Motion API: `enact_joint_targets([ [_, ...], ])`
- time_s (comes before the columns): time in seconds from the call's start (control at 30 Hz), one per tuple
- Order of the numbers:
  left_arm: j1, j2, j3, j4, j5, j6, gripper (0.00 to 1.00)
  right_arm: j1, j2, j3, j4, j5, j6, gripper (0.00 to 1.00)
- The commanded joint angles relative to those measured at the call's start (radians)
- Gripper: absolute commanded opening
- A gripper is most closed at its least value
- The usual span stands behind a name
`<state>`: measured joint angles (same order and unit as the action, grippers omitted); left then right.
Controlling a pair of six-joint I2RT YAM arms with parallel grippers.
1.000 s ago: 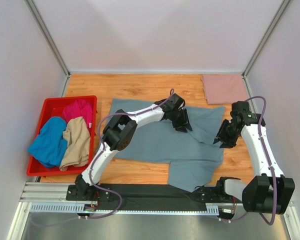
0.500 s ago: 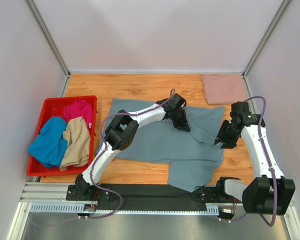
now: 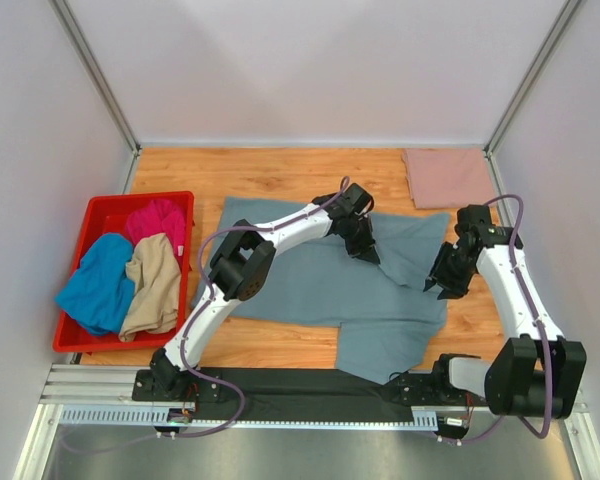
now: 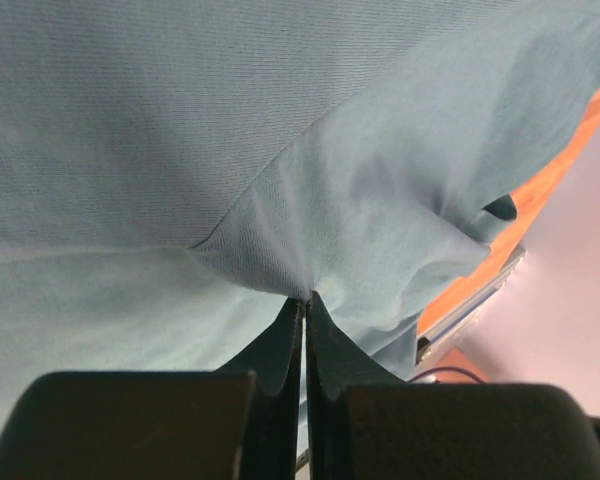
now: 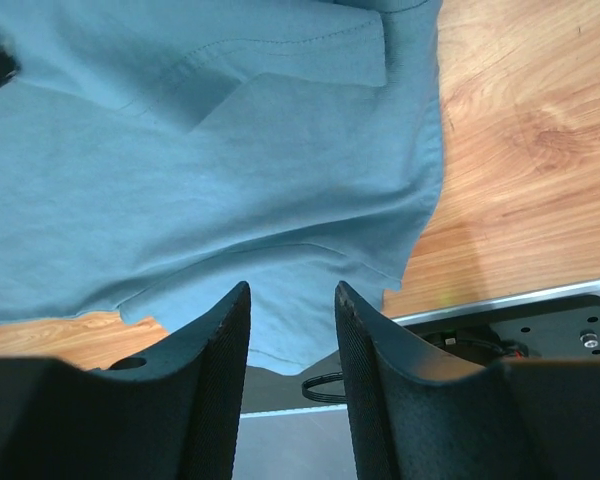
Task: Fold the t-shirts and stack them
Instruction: Fold the tshirt
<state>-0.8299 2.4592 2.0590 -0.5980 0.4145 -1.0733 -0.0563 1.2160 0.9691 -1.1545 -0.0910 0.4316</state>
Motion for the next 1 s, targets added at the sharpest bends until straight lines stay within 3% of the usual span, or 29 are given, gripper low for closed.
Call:
enact_joint_targets([
  [0.0,-0.008,-0.069,0.049,-0.094,0.041,0.015,0.0,0.006,0.04,0.005,0.038,0.042,0.038,0.41],
  [0.23,-0.005,-0.059,0.067,-0.164,0.073,0.059,0.0,0.003,0.106,0.003,0.088,0.187,0.104,0.43],
  [0.43,0.008,-0.031,0.13,-0.263,0.067,0.13,0.0,-0.011,0.162,0.023,0.107,0.22,0.111,0.43],
  [0.57,0.023,-0.023,0.116,-0.192,0.13,0.136,0.01,-0.013,0.181,0.014,0.13,0.226,0.111,0.43],
  [0.6,0.029,-0.019,0.11,-0.163,0.144,0.136,0.06,-0.013,0.182,0.008,0.154,0.223,0.104,0.43],
  [0.63,0.032,-0.016,0.105,-0.114,0.151,0.148,0.22,-0.016,0.183,0.002,0.168,0.205,0.102,0.43],
  [0.73,0.043,-0.003,0.145,-0.109,0.168,0.196,0.4,-0.022,0.206,-0.009,0.203,0.163,0.099,0.43],
  [0.8,0.043,-0.023,0.151,-0.144,0.136,0.271,0.45,-0.022,0.234,-0.013,0.211,0.158,0.099,0.43],
  [0.97,0.031,-0.127,-0.058,-0.094,0.141,0.349,0.48,-0.027,0.261,-0.03,0.228,0.154,0.09,0.42],
])
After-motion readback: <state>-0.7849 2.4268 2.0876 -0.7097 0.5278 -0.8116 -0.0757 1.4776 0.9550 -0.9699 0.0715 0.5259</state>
